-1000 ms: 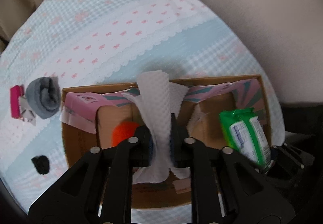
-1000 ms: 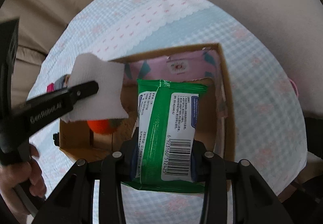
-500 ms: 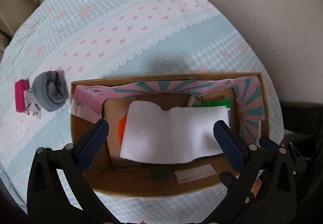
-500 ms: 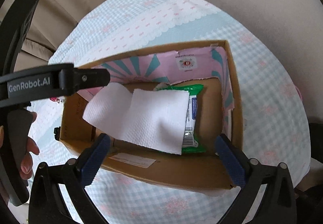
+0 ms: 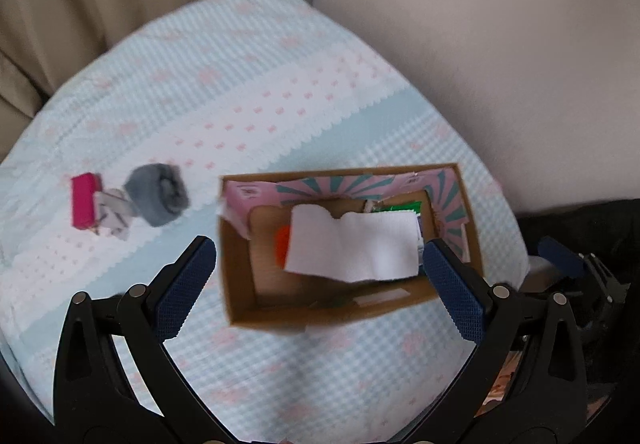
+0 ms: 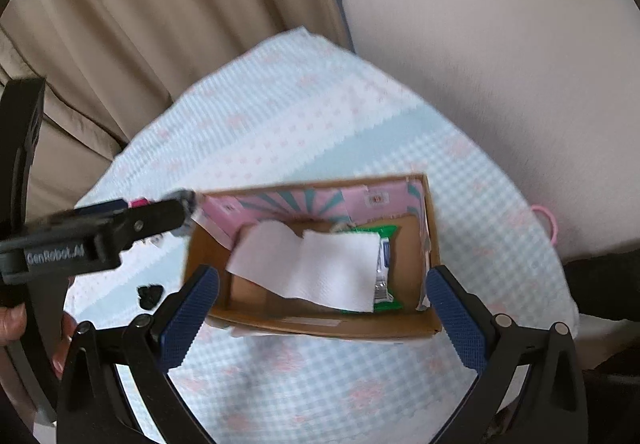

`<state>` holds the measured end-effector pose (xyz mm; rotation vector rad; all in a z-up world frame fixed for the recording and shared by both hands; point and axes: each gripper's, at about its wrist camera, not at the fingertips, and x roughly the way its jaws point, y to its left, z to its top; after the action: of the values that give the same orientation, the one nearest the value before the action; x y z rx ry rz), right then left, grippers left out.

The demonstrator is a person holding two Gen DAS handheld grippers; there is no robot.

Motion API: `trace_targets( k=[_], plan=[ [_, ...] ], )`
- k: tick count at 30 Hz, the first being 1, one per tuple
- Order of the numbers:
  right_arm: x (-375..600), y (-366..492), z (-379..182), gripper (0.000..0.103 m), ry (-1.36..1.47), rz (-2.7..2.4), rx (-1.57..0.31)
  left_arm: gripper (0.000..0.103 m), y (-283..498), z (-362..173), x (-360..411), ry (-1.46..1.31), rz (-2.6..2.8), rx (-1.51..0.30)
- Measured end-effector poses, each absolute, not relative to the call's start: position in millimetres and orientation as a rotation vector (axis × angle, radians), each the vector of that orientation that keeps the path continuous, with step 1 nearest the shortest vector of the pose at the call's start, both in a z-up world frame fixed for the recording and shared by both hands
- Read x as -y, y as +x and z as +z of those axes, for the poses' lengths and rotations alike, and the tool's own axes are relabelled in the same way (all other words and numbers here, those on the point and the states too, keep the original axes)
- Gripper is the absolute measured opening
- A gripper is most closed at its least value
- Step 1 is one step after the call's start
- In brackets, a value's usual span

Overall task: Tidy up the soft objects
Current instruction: 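Raise both tools away from the box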

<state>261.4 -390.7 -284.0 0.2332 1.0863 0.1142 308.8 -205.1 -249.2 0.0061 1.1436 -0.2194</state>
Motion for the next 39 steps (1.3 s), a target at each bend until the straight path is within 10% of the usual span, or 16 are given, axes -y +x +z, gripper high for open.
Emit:
trace_targets(
  k=[17,39],
  plan=[
    [289,179,-146,0.103,0.129,0.097,-0.829,0.103,172,-125,41,-0.088,-0.091,-0.844],
    [148,135,-184,0.103,0.148,0.109,-0.841,0.103,116,-158,-129,-0.050,-0.038,-0.839]
  ],
)
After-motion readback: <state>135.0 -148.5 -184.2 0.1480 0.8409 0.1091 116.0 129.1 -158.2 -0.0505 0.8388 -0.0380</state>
